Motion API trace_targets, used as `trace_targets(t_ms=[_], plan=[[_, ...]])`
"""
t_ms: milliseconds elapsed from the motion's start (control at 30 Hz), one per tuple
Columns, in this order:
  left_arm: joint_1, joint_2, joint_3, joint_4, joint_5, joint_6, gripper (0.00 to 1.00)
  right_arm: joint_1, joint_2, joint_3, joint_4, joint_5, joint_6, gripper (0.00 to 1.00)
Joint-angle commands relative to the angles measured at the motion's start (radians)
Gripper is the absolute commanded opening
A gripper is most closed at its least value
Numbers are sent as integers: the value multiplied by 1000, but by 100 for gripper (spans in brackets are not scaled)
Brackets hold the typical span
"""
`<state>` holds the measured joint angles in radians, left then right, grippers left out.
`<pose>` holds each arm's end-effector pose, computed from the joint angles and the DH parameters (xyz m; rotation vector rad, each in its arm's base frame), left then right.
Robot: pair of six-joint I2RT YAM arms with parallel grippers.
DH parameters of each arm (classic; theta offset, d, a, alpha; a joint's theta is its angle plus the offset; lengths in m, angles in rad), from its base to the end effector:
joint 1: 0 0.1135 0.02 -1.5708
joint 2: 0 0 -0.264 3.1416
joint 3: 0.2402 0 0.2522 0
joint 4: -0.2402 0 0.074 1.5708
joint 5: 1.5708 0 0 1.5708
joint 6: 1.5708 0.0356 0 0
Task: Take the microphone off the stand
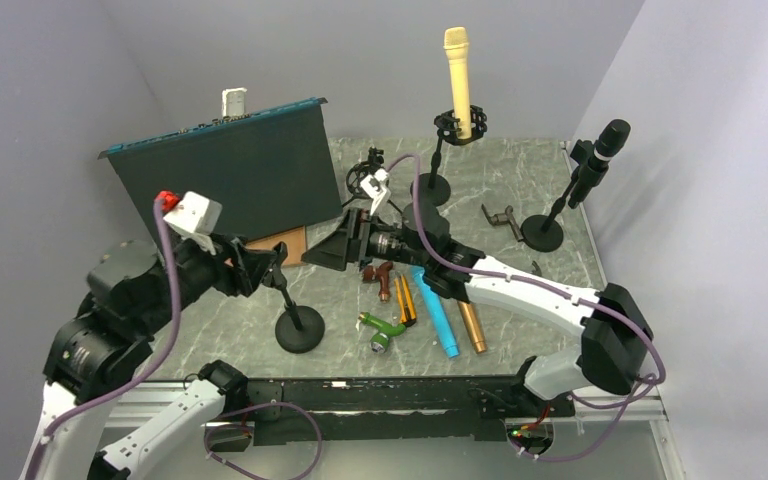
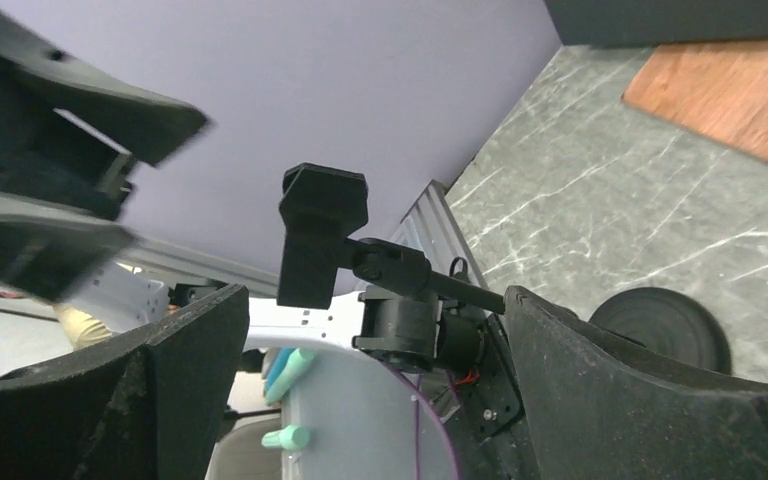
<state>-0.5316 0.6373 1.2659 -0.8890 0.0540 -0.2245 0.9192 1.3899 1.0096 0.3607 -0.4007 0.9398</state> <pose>0.0650 -0.0405 0.4350 0.3243 1.8418 -0.5773 0.1885 0.2700 0.3359 -0.3513 1.8642 1.6880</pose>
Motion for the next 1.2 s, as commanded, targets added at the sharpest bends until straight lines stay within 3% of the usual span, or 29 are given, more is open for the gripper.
trace_targets(t_ms=[0, 300, 533, 1167], plan=[[-2, -15, 88, 116, -10, 83, 64, 30, 48, 87, 70, 5, 57, 99], [-1, -91, 28, 192, -97, 106, 65, 108, 121, 184, 27, 34, 19, 95], [-2, -90, 37, 149, -122, 114, 62, 130, 215, 269, -16, 2, 22, 88], [-2, -93, 30, 139, -155, 122, 61, 152, 278, 255, -153, 78, -44, 35]])
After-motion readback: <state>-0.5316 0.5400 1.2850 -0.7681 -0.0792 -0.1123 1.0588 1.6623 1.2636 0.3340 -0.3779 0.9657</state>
